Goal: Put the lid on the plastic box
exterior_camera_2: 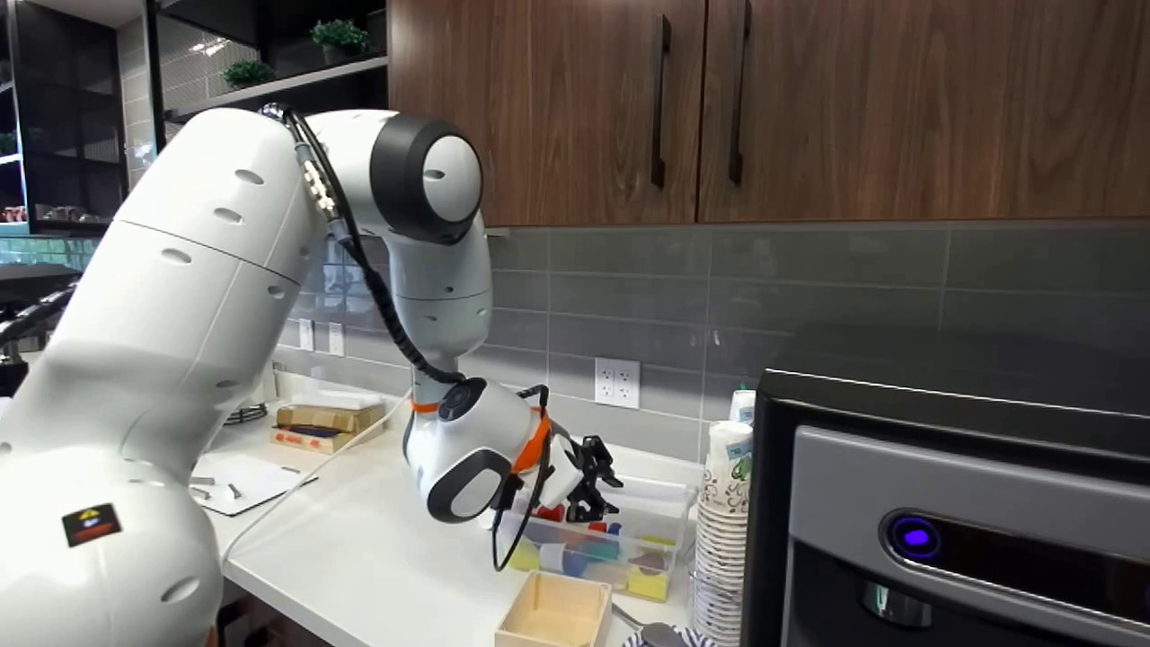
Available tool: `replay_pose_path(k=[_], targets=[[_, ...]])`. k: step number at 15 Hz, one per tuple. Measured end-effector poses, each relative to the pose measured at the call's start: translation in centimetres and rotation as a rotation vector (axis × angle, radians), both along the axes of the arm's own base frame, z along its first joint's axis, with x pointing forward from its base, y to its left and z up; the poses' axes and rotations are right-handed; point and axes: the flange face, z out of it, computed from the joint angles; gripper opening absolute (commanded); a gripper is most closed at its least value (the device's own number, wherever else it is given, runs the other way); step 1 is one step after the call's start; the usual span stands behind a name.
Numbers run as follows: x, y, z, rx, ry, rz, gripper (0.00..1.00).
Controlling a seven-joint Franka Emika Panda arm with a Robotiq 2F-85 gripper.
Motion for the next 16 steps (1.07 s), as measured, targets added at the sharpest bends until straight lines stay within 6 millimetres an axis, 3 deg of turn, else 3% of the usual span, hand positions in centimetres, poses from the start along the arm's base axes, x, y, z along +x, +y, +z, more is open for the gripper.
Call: replay_pose_path(k=[3, 4, 16], targets=[[-1.3, 0.6, 0.0, 0.008, 0.02, 0.006, 0.98], [-1.6, 0.8, 0.1, 0.012, 0.027, 0.009, 1.0], [-4.6, 1.4, 3.6, 0.066, 0.103, -0.007, 1.0]])
